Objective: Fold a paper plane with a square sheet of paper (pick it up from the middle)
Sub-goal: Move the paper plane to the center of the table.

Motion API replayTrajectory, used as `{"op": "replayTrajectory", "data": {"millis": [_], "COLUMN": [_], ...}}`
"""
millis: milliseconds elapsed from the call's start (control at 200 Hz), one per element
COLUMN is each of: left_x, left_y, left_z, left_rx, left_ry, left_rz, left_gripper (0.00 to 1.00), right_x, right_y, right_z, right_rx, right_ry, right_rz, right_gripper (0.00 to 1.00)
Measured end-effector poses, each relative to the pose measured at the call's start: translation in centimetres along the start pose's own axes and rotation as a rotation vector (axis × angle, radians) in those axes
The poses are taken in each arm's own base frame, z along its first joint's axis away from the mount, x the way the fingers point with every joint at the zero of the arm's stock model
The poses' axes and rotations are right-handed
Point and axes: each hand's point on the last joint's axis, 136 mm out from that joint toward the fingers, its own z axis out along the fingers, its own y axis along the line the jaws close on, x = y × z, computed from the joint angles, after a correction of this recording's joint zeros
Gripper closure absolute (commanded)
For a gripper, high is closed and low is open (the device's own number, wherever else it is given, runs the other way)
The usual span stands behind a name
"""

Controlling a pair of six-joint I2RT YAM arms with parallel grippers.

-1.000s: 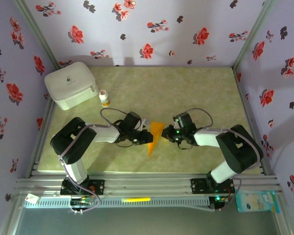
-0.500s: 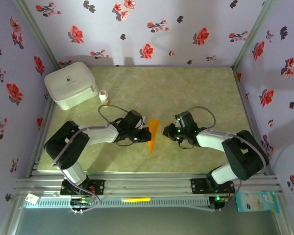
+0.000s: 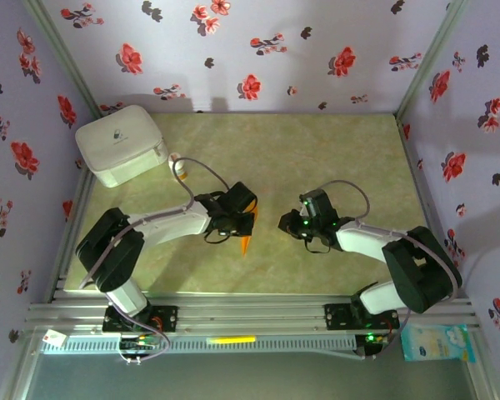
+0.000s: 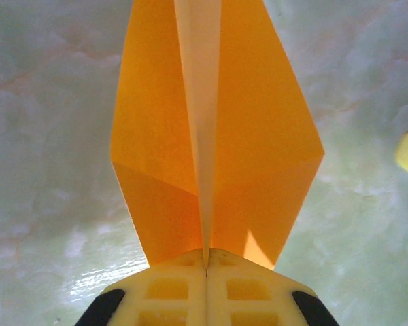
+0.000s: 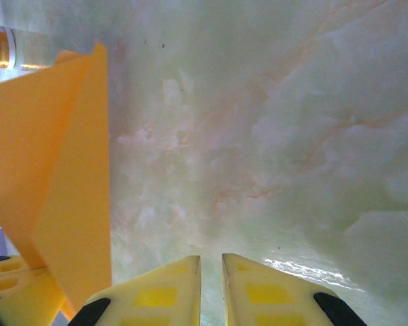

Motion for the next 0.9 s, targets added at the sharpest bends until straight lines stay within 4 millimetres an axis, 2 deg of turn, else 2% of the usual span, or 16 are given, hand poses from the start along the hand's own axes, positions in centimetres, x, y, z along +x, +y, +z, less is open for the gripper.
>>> {"op": "replayTrajectory", "data": {"millis": [250,675,900], "left_x": [1.1,1.2,1.4], "left_y": [1.1,1.2,1.2], "left_z": [1.1,1.5,1.6], "left_rx": [-0.061,-0.067,-0.070], "left_ry": [0.043,0.053,0.057], "left_rz": [0.006,0.008,0.010], "left_gripper": [0.96,0.86,0.86], "right_x": [0.3,0.4,0.5], "right_y": [0.5,1.0,0.7], "right_z": [0.0,0.5,0.9], "right_rx": [-0.028,-0.046,-0.037], "right_ry": [0.020,0.037,0.047], "right_rz": [-0.004,-0.009,-0.005], "right_gripper": [0.83,0.82,0.83]}}
